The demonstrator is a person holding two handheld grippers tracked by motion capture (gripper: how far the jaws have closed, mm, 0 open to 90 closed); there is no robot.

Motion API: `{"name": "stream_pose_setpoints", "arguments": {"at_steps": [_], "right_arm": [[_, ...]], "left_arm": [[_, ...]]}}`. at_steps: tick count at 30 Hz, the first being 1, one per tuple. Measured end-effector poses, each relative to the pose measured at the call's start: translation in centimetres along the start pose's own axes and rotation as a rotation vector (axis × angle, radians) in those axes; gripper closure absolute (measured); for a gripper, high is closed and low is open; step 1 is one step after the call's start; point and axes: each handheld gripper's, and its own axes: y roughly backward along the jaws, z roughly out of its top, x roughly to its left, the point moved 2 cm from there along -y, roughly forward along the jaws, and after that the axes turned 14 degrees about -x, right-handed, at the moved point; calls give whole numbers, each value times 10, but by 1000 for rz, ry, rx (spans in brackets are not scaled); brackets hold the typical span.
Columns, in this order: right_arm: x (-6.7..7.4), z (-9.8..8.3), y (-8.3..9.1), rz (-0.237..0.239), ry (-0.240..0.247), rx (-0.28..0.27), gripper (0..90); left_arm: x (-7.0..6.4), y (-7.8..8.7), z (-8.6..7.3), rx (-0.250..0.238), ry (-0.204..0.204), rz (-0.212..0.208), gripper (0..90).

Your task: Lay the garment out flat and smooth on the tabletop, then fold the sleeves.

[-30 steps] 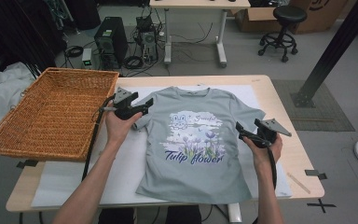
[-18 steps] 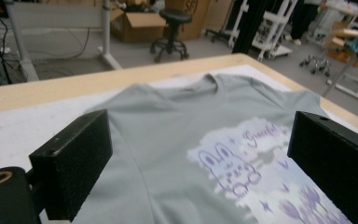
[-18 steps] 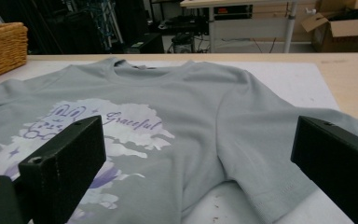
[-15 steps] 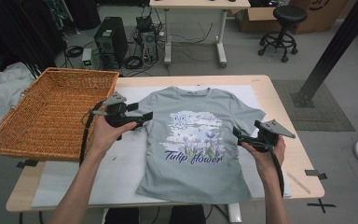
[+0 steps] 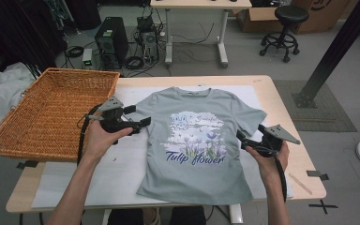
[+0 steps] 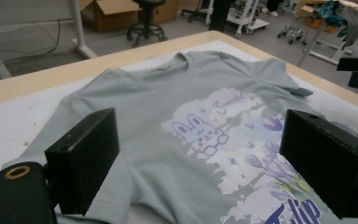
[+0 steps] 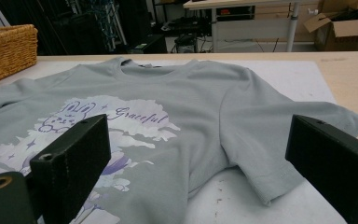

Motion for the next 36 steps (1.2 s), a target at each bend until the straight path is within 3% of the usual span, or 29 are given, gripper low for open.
{"name": "stream_pose_setpoints", "arguments": {"at_steps": [6,8,10,13,14,15,17,25,28,32,34,36], "right_arm": [[1,-4,-3,2,-6,11,73],[0,-4,-4,-2,-8,9,81],[-1,-4,-6,-8,-14,11,87],[-5,-8,-8,-29,-22,15,93],[-7,-10,-10,-35,-27,16,96],[-9,-11,-12,-40,-28,20,98],[-12,-13,-16,-48,-28,23,103],[-27,-14,-32,-111,-21,3,115],[-30,-16,-38,-117,-15,10,117],[-34,-20,-44,-132,-4,25,120],[-36,-21,-46,-148,-2,27,124],[-38,-24,-47,-162,2,25,128]], "left_arm": [[10,-3,-3,-13,-10,77,139],[15,-5,-5,-16,-26,132,185],[21,-9,-9,14,-37,225,186],[27,-19,-24,19,16,330,250],[30,-23,-30,36,15,369,294],[32,-26,-33,46,22,397,322],[37,-34,-42,47,77,427,372],[49,-53,-62,33,110,615,297],[54,-56,-69,47,121,629,288],[58,-61,-81,101,117,621,283],[57,-62,-86,95,69,623,292],[58,-62,-88,86,57,624,331]]}}
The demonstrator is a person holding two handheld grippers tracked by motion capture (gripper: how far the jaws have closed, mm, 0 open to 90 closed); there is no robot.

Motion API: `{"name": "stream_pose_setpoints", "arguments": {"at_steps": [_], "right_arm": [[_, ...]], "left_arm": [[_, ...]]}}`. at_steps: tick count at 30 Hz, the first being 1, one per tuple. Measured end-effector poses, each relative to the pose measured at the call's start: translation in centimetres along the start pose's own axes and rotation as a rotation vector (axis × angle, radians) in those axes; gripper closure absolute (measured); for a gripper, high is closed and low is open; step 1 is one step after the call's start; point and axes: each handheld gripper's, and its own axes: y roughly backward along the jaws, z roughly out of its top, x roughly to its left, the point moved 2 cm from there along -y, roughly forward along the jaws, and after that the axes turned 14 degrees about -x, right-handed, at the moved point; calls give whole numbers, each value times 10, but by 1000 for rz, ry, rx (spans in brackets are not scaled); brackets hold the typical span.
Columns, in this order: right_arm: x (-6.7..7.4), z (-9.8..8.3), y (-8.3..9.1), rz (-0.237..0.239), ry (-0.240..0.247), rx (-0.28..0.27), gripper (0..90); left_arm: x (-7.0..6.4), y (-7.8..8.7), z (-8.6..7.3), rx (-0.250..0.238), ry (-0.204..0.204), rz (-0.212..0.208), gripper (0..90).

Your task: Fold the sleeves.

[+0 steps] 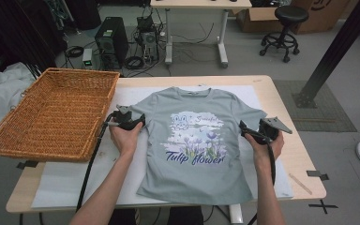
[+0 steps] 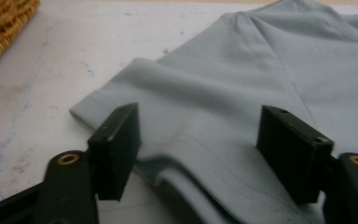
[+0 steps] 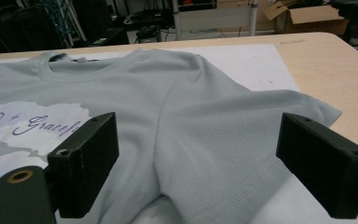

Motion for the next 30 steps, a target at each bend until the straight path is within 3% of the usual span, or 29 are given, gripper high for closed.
{"name": "stream_pose_setpoints", "arguments": {"at_steps": [2,4,8,11,15,19,21,25,27,28,30], "right_arm": [[-1,-3,1,-14,7,2,129],[-3,-8,2,-22,0,8,129],[-3,-15,4,-24,-10,9,129],[-3,-14,5,-17,-17,0,130],[-2,-12,5,-11,-21,-6,130],[-2,-13,6,-10,-27,-9,131],[-2,-14,6,-10,-30,-11,131],[-1,-15,6,-6,-27,-12,131],[-1,-15,6,-6,-27,-15,131],[-1,-15,6,-6,-25,-15,131],[0,-15,7,-5,-28,-14,131]], "left_arm": [[2,1,0,-5,8,0,356],[3,1,0,-4,-9,-2,403],[6,2,0,-4,-47,-3,554],[7,2,0,-5,-44,-17,702],[9,2,0,-14,14,-69,854],[4,6,8,-90,27,-106,862],[-4,7,16,-135,24,-138,862],[-34,5,29,-195,-19,-278,861],[-56,2,32,-200,-70,-355,860],[-64,0,31,-199,-77,-385,860],[-83,-5,27,-166,-113,-447,860]]}}
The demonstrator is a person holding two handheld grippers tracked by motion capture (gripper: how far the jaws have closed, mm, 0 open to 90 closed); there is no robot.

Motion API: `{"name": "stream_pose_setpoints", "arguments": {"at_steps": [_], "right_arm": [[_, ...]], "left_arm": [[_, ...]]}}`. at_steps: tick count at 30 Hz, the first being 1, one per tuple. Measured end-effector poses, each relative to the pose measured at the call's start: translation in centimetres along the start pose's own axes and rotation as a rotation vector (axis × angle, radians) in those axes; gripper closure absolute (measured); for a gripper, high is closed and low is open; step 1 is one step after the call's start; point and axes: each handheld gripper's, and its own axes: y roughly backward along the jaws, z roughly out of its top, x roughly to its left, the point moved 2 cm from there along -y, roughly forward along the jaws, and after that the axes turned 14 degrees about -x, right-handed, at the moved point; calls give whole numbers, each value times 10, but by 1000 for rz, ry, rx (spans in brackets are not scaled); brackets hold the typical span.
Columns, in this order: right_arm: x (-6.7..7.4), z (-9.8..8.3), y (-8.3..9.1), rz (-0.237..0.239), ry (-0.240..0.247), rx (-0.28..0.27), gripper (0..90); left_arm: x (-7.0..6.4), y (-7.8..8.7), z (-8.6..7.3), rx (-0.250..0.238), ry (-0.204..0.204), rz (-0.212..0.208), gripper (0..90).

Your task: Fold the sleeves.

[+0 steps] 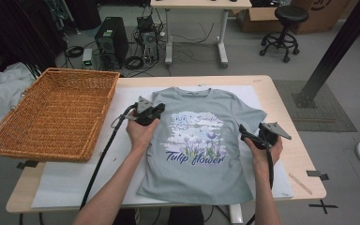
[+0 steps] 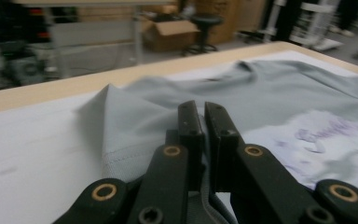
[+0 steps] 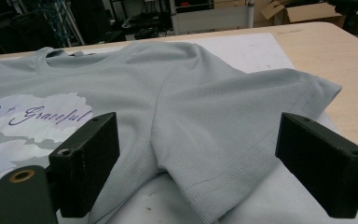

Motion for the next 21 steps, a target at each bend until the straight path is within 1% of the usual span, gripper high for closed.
{"name": "stream_pose_setpoints", "arguments": {"at_steps": [2,3,4,6,7,8,9,10,11,12,13,14,15,16,17,18,19,20,21], "right_arm": [[0,0,0,2,-1,0,131],[0,0,0,2,0,1,131],[1,0,0,2,-3,3,131],[1,0,0,4,-4,4,130],[2,0,1,6,-5,5,130],[2,0,1,7,-5,6,130],[2,0,1,10,-4,6,130],[2,0,1,13,-5,8,130],[2,-1,1,15,-4,10,130],[2,-1,1,16,-5,10,130],[2,0,2,14,-7,12,130],[2,0,2,13,-8,13,130],[1,0,3,10,-10,12,130],[0,0,3,9,-15,12,130],[0,0,4,6,-19,9,130],[-1,0,5,5,-20,7,130],[-1,0,5,4,-21,7,130],[-2,0,5,4,-23,8,130],[-2,0,5,4,-25,9,130]], "left_arm": [[-10,-9,-7,38,1,-44,857],[-15,-14,-12,75,-4,-71,848],[-18,-17,-15,86,-5,-84,820],[-25,-21,-23,105,14,-149,778],[-27,-22,-25,108,13,-173,736],[-29,-22,-27,105,20,-226,693],[-31,-21,-26,99,31,-264,634],[-31,-18,-23,88,28,-297,594],[-30,-16,-19,75,26,-310,547],[-27,-12,-13,58,25,-308,521],[-22,-8,-5,32,27,-291,489],[-15,-5,2,-2,35,-264,485],[-6,-2,8,-27,43,-214,489],[6,0,12,-32,41,-124,498],[17,0,14,-21,30,-57,526],[23,0,14,-19,38,-28,543],[30,-1,13,-20,72,-23,569],[35,-3,12,-19,123,-41,590],[36,-3,11,-16,131,-56,610]]}}
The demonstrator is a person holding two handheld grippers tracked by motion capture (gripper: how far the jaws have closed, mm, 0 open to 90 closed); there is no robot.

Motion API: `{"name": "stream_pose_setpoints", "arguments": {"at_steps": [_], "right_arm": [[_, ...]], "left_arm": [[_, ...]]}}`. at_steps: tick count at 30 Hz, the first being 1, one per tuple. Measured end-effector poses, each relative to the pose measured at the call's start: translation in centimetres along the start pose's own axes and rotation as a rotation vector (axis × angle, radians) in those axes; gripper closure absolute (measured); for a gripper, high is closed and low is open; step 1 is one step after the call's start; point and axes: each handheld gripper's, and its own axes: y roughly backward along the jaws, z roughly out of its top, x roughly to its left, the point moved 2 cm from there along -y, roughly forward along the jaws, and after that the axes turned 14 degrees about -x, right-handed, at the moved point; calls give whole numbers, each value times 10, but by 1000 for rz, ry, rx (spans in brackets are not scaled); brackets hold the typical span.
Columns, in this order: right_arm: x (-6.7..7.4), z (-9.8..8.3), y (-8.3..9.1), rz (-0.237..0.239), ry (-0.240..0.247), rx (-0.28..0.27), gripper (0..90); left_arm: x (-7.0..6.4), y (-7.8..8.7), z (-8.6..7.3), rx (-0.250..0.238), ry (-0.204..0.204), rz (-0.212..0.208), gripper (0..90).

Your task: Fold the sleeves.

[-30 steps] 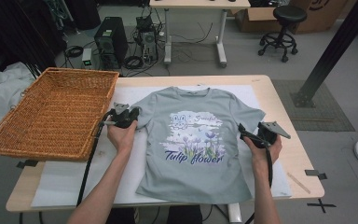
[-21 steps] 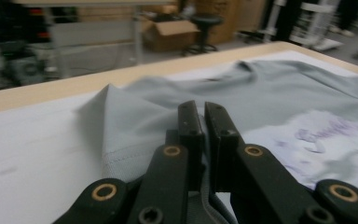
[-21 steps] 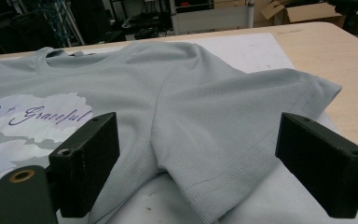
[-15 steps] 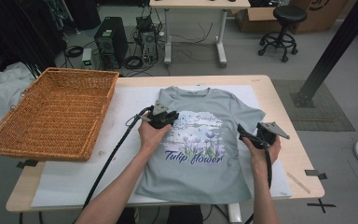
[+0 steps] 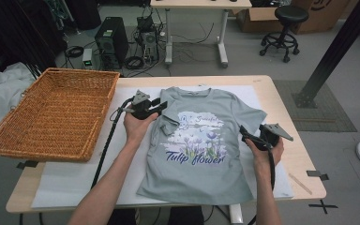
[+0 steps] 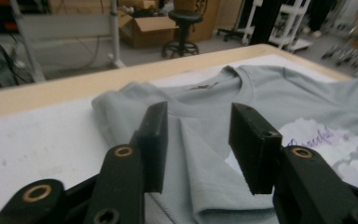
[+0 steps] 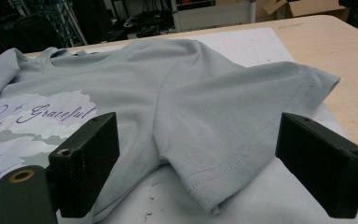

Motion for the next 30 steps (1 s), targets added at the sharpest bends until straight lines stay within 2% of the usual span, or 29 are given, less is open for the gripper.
{"name": "stream_pose_setpoints", "arguments": {"at_steps": [1,3,6,7,9,12,13,15,16,20,21,23,24,25,27,28,29,30], "right_arm": [[0,0,0,0,0,1,130],[0,0,-1,0,0,4,131],[1,0,-1,4,-6,2,130],[2,0,-1,6,-5,2,130],[3,1,-1,8,-1,2,130],[2,1,0,6,-2,3,130],[2,1,0,4,-4,3,130],[2,1,1,1,-1,-1,131],[2,2,1,0,-1,-3,131],[1,2,2,1,-3,-1,131],[1,2,2,1,-2,-1,131],[0,2,2,-2,-5,-5,131],[0,3,2,-4,-5,-9,133],[-1,5,3,-5,-6,-16,141],[-4,9,5,-22,9,-32,159],[-5,10,5,-31,9,-39,166],[-8,12,6,-42,-6,-49,170],[-10,14,7,-51,-20,-58,182]], "left_arm": [[-1,-2,-3,23,-16,-15,613],[-2,-5,-10,60,-24,-17,614],[-1,-11,-26,149,28,11,614],[-1,-12,-30,184,59,8,635],[-3,-12,-32,200,83,-12,721],[-9,-14,-28,142,127,-60,837],[-12,-16,-25,113,134,-72,856],[-19,-20,-21,91,135,-118,854],[-27,-26,-18,87,104,-142,835],[-43,-43,-23,129,79,-191,759],[-46,-47,-28,142,86,-219,724],[-49,-51,-34,160,125,-278,659],[-48,-51,-34,146,166,-316,634],[-47,-49,-32,135,200,-332,578],[-43,-43,-25,98,194,-335,541],[-41,-39,-20,53,198,-339,528],[-38,-34,-14,15,210,-339,514],[-34,-29,-8,-8,206,-320,498]]}}
